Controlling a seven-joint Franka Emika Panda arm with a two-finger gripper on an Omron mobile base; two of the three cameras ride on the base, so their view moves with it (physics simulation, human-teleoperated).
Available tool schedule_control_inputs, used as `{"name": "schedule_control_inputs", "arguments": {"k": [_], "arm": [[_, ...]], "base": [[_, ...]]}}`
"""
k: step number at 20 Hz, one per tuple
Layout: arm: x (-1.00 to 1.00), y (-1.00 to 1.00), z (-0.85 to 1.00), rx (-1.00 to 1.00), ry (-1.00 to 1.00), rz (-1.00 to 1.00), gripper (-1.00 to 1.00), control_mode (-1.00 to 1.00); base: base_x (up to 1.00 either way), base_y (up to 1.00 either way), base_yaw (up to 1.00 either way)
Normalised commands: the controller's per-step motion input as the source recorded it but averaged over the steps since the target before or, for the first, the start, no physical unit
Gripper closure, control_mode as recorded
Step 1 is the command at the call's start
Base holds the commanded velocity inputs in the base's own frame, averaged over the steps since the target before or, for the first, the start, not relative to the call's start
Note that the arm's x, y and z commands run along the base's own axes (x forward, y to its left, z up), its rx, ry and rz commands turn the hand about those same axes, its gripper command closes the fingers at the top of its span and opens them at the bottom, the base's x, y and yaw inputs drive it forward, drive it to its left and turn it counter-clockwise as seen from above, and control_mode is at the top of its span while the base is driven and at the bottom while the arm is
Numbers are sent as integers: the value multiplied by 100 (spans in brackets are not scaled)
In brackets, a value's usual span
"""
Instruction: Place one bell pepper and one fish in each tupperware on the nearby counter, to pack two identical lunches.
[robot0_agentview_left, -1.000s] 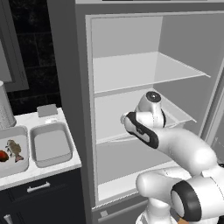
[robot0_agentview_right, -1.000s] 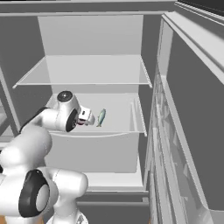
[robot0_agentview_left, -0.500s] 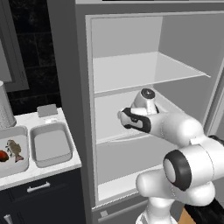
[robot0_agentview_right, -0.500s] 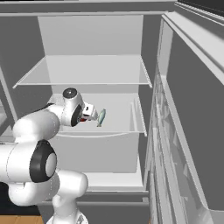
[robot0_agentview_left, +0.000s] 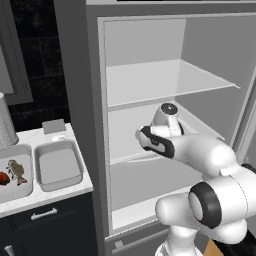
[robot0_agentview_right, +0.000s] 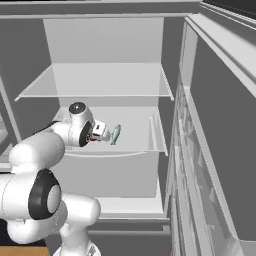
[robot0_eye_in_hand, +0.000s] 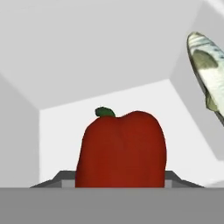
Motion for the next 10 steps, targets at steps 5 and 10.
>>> {"name": "schedule_control_inputs", "arguments": {"k": [5, 10], "arm": [[-100, -11, -11, 0, -11, -7, 100, -100], [-100, -6, 56, 0, -28, 0, 100, -100]], "base": [[0, 0, 0], [0, 0, 0]]}}
